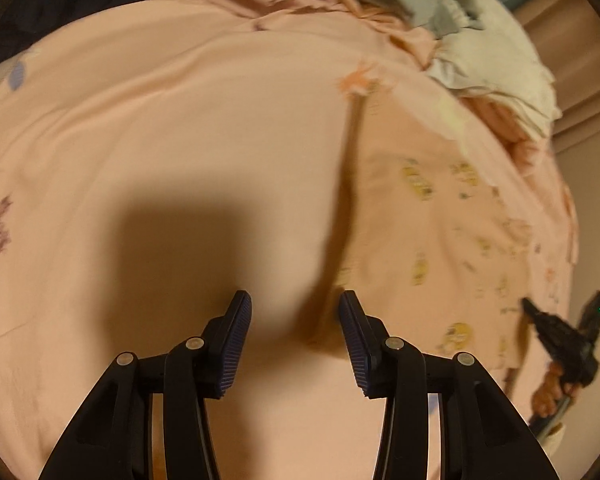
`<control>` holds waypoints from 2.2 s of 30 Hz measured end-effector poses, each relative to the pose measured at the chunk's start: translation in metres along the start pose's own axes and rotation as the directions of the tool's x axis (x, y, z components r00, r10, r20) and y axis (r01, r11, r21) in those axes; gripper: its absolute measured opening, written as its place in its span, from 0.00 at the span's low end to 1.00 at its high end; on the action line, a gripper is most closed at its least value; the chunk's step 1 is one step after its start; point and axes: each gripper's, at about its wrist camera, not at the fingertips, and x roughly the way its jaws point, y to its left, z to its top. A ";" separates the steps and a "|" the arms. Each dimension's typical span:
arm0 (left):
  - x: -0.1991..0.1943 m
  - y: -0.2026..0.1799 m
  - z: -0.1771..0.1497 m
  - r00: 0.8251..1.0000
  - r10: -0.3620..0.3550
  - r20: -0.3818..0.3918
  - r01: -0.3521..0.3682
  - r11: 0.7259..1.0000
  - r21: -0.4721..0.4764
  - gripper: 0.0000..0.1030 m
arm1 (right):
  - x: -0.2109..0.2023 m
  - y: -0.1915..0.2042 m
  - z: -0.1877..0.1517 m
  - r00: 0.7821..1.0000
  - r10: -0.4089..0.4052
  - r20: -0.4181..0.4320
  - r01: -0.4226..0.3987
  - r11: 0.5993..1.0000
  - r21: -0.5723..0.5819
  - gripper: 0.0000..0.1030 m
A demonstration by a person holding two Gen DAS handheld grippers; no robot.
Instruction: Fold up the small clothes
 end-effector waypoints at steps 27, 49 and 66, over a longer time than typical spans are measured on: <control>0.040 -0.087 -0.062 0.979 0.097 0.180 -0.156 0.923 0.352 0.42 | 0.002 0.039 -0.081 0.989 -0.142 0.042 0.148 0.954 -0.261 0.00; 0.002 -0.027 -0.097 0.944 -0.325 -0.057 0.324 0.946 -0.024 0.55 | -0.051 0.011 -0.149 0.983 0.167 -0.072 -0.160 0.983 0.088 0.57; 0.066 -0.022 -0.039 0.818 -0.575 0.024 0.544 0.759 -0.357 0.61 | 0.006 0.003 -0.102 0.929 0.369 0.010 -0.345 0.860 0.376 0.57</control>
